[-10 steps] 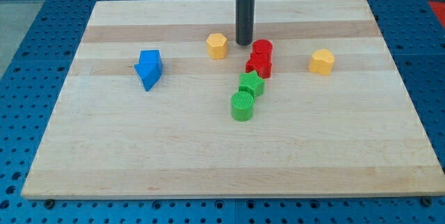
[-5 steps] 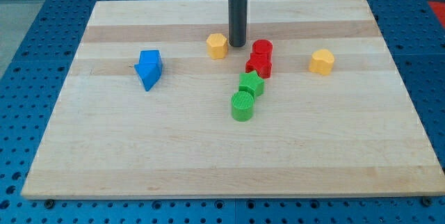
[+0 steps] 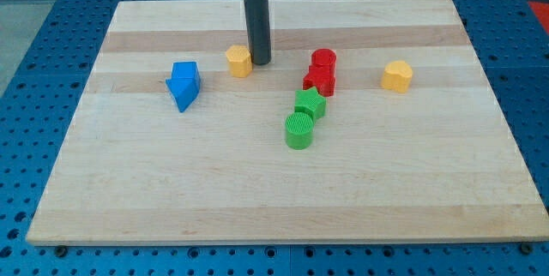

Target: Push yellow hexagon towards blue cube

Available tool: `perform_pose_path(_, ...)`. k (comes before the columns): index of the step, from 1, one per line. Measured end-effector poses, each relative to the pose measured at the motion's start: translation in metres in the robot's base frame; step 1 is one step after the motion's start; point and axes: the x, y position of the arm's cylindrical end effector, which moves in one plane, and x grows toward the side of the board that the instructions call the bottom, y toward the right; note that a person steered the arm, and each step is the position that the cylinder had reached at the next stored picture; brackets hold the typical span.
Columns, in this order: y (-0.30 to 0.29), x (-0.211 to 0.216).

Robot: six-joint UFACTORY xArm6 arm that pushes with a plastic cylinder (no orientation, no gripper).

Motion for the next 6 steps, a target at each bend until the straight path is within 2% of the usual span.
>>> perform_pose_path(2, 0.002, 0.015)
perform_pose_path(6, -0.022, 0.016)
